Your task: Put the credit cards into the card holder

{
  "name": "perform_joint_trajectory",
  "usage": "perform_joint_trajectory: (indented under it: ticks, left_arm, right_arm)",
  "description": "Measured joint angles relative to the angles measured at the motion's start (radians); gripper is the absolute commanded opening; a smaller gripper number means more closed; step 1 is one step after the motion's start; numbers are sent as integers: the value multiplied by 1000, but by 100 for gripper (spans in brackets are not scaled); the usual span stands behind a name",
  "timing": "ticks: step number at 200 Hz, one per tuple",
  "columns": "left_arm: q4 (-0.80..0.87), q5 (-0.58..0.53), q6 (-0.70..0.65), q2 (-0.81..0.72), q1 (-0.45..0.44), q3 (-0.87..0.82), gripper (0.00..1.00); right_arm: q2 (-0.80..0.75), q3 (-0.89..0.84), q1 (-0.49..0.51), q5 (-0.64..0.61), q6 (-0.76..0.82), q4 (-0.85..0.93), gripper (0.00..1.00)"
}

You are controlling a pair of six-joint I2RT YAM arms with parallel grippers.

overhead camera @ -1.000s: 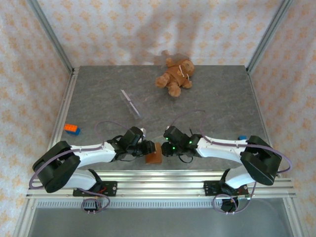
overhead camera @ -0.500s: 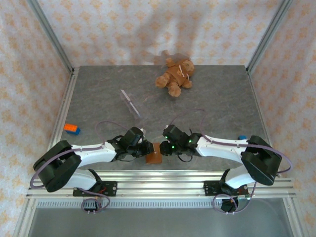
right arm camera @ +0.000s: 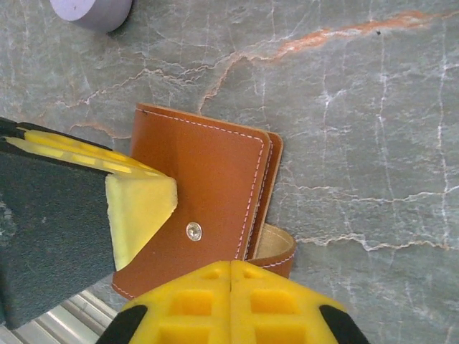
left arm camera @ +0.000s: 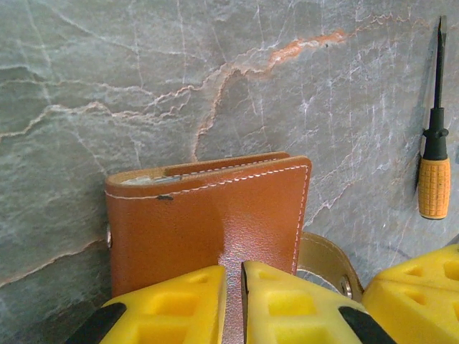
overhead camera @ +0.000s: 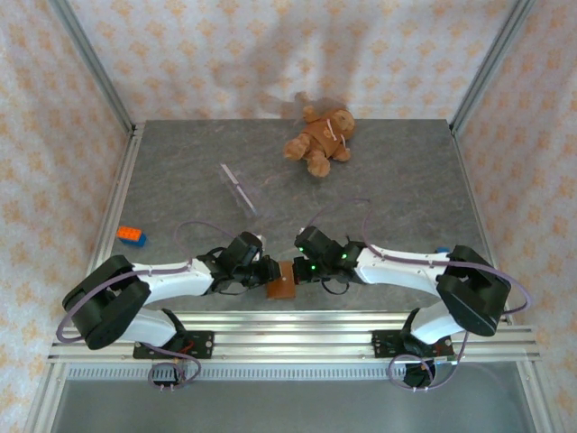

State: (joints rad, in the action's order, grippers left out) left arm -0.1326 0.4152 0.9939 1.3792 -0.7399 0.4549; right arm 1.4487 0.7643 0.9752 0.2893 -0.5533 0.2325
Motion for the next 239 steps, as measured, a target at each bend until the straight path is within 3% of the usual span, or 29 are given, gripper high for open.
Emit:
perform_joint_trajectory:
  ticks: [27,43,67,84,122,157,183,203,220,239]
  left_arm:
    - [-4,3,0,5,0,1,17]
    - [-6,4,0,6,0,2,17]
    - [-7,5,0,8,0,2,17]
    - [-12,8,0,11,0,2,17]
    - [-20,16,0,17,0,2,17]
    - [-23,18,0,18,0,2,17]
    - [-27,20,0,22,0,2,17]
    - [-33,23,0,25,0,3,17]
    - [-37,24,0,28,0,3,17]
    - [-41,27,0,31,0,3,17]
  right_arm:
    - [3,9,2,3,0,0,0]
    - [4,15,6,3,2,10,8]
    - [11,32,13,-2,5,28,29]
    - [21,39,15,-3,17,36,34]
    - [50,41,19,-4,15,45,33]
    - [66,53,23,-6,16,56,24]
    - [67,59,24,-11,17,60,35]
    - [67,66,24,-19,21,67,36]
    - [67,71,24,-24,24,68,30]
    - [67,73,24,-24,22,68,14]
